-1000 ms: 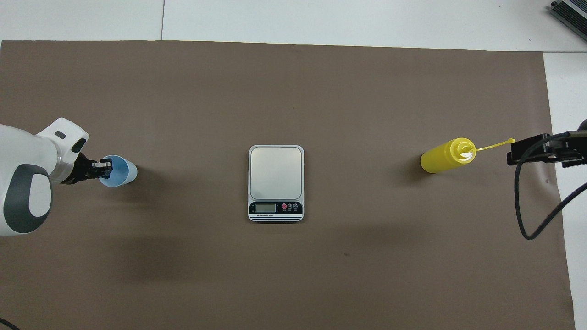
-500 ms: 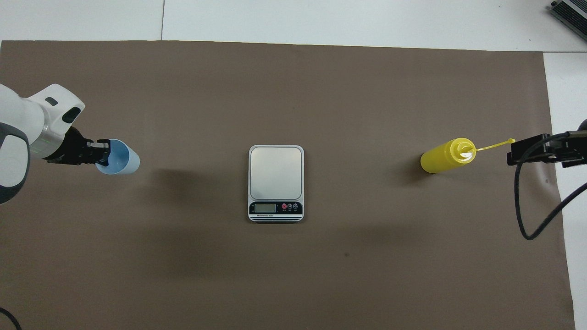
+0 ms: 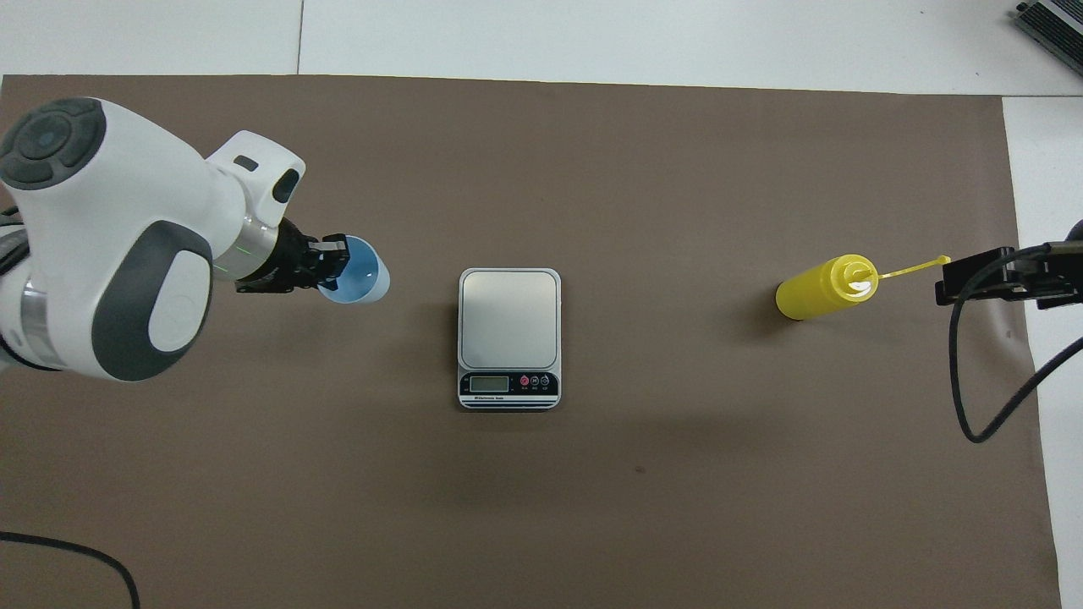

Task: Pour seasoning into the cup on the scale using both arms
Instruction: 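Carry the blue cup with the left gripper onto the scale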

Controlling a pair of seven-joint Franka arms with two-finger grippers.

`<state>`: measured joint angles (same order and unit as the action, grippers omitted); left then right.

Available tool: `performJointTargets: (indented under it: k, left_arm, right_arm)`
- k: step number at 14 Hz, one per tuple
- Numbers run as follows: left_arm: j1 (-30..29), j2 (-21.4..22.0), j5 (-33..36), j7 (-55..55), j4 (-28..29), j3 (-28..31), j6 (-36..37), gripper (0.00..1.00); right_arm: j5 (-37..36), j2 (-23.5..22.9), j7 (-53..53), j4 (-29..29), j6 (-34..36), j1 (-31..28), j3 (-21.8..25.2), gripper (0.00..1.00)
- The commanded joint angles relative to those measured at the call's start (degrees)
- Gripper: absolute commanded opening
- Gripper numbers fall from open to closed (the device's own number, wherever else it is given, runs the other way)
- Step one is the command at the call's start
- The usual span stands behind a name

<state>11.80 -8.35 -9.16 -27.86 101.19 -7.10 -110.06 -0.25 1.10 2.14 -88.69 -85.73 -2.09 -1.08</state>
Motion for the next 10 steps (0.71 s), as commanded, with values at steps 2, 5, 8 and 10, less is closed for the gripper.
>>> performJointTargets:
  k: [2,5,8,10]
  left_arm:
    - [5.9,-1.8,-3.9,-4.5,-0.6,1.0,-6.0,0.00]
    - [8.8,-6.2,-6.1,-6.4,-2.4,1.0,-6.0,0.00]
    - [10.9,-8.2,-5.8,-7.6,-3.4,1.0,-5.3,0.00]
    - [14.9,-9.2,-5.3,-9.4,-3.3,1.0,-5.2,0.00]
  right_arm:
    - [1.0,1.5,-0.4,-1.8,-0.3,-0.8,-0.4,1.00]
    - [1.0,1.5,-0.4,-1.8,-0.3,-0.8,-0.3,1.00]
    - [1.0,1.5,-0.4,-1.8,-0.3,-0.8,-0.3,1.00]
    - [1.0,1.5,-0.4,-1.8,-0.3,-0.8,-0.4,1.00]
